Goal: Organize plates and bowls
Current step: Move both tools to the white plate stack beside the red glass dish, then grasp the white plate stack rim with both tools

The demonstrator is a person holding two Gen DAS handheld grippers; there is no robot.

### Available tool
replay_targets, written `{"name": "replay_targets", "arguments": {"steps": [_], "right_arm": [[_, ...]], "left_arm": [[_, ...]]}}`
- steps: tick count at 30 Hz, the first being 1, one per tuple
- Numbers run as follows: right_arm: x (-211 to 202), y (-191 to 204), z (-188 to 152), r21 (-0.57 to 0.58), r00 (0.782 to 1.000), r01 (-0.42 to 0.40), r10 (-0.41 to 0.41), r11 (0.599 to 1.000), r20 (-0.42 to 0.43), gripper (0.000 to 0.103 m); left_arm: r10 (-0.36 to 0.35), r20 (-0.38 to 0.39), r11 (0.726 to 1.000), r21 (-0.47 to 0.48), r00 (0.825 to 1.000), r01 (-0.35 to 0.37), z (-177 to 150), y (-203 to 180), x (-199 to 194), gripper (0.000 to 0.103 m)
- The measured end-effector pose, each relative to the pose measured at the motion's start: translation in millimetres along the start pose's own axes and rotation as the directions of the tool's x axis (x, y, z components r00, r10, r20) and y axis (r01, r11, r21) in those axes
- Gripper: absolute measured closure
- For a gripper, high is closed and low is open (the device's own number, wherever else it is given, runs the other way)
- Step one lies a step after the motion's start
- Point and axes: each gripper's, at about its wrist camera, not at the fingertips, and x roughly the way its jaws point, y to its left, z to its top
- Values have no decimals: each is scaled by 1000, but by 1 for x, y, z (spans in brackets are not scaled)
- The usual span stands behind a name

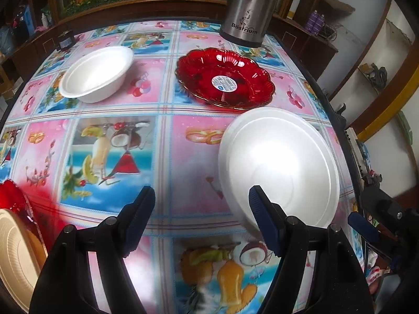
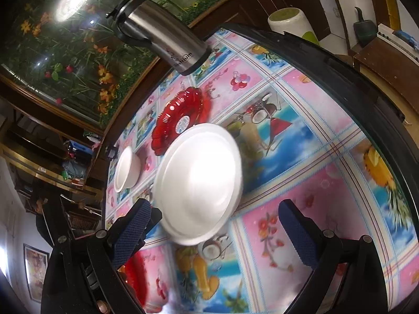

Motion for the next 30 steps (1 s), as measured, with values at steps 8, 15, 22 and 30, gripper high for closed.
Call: {"name": "replay_targets", "arguments": {"steps": [8, 15, 22, 30], "right_arm": [[23, -6, 7, -9, 999, 39, -40, 999, -35, 10], [37, -8, 9, -16, 996, 58, -59, 998, -61, 20], [45, -9, 10, -36, 992, 91, -93, 995, -81, 43], [47, -9, 7, -58, 990, 96, -101, 994, -94, 82]], "left_arm": [[19, -5, 1000, 10, 1000, -19, 5, -7, 15, 29], [26, -8, 1000, 14, 1000, -26, 8, -10, 23, 30], [63, -17, 998, 31, 998, -62, 10, -13, 30, 56], [41, -19, 998, 53, 999, -40, 8, -19, 30, 84]]}}
